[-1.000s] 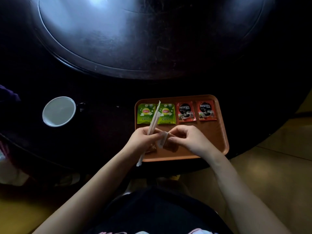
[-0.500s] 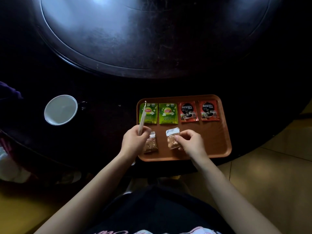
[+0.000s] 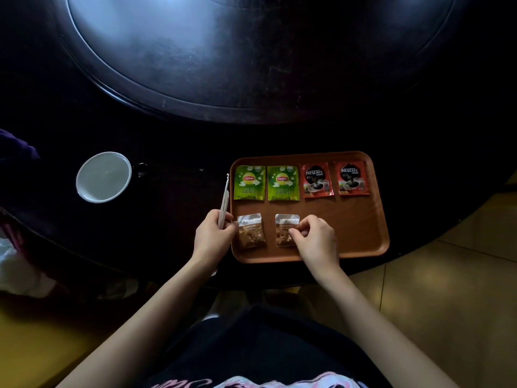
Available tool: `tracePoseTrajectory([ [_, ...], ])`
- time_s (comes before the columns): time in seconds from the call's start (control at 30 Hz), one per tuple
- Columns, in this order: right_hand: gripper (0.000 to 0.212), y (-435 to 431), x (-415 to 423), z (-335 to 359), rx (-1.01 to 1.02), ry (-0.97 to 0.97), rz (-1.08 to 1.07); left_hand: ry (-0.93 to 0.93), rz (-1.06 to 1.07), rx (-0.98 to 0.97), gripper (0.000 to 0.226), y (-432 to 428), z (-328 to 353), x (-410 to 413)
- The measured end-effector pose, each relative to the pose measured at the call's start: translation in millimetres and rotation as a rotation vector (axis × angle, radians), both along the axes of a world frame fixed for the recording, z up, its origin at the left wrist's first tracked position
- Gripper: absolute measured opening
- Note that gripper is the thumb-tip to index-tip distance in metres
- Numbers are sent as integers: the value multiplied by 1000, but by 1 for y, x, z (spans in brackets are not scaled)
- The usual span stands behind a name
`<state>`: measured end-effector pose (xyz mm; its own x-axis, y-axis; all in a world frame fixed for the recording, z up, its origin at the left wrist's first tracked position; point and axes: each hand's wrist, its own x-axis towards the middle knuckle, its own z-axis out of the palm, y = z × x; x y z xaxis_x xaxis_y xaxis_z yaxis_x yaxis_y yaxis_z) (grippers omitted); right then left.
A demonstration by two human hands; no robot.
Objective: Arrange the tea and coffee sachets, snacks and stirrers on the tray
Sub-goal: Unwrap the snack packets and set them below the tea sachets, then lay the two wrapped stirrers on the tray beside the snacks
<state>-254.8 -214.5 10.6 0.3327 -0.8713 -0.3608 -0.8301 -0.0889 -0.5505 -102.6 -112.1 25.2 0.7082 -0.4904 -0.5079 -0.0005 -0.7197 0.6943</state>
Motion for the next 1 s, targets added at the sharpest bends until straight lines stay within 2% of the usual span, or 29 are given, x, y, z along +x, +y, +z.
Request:
tracePoseTrajectory([
  [0.1, 16, -1, -1, 1, 18, -1, 7, 35, 11, -59, 9, -2, 5, 2],
  [0.17, 16, -2, -1, 1, 29, 1, 5, 128, 47, -128, 7, -4, 7, 4],
  [0.27, 16, -2, -1, 2, 50, 4, -7, 265, 99, -198, 19, -9, 11, 4],
  [0.43, 14, -4, 1, 28, 94, -182, 16, 755, 173, -465, 21, -23, 28, -5],
  [0.57, 26, 1, 3, 56, 378, -318, 164, 1020, 197, -624, 20, -44, 38, -17],
  [0.67, 29, 1, 1, 64, 386, -309, 181, 1056, 211, -686, 19, -59, 42, -27],
  [0.77, 13, -5, -6, 64, 376, -457, 25, 1039, 209, -711, 19, -66, 46, -35],
  [0.83, 11, -11, -15, 59, 338, -497, -70, 1023, 222, -694, 20, -68, 45, -37],
  [1.0, 22, -45, -59, 47, 112, -351, -70, 959, 281, -589, 23, -64, 37, -36],
])
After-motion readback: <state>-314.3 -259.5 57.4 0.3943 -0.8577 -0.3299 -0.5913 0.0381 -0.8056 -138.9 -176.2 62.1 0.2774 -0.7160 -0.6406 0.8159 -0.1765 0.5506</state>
